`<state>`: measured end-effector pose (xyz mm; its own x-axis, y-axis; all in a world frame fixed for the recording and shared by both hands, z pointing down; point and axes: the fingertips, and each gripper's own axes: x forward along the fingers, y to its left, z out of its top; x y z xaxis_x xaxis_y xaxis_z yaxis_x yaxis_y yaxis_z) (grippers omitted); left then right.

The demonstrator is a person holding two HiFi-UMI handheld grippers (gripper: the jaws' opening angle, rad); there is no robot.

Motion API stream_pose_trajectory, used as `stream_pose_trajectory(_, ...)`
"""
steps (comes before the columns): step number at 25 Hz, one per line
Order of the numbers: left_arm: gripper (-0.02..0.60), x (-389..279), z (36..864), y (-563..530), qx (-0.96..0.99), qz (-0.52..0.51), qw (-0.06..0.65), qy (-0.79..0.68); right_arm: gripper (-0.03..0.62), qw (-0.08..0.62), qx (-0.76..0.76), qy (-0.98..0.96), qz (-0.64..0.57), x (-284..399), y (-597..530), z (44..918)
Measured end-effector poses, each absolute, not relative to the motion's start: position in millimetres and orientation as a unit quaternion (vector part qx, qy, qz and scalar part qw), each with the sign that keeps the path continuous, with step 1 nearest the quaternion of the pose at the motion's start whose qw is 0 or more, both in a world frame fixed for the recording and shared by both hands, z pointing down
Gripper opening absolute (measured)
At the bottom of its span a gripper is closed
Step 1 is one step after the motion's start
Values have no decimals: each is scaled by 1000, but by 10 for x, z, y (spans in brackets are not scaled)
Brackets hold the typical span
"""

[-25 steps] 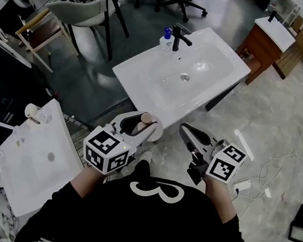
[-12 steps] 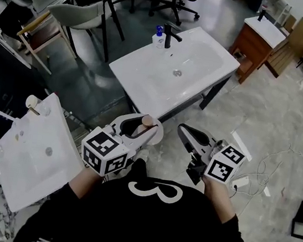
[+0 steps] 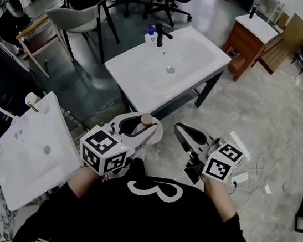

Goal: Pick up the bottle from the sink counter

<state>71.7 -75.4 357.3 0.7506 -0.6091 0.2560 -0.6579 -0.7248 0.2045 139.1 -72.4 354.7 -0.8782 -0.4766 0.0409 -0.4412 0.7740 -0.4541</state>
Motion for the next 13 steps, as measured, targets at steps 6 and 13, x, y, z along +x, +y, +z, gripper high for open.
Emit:
stream_pose_trajectory(6,150,814,3524,-638,926,84,139,-340,14,38,-248,942,-225,1492,-598,3513)
stream_pose_trajectory(13,150,920,3538,-549,929,88,135,-334,14,37,-247,942,-222,1551,-496,3534)
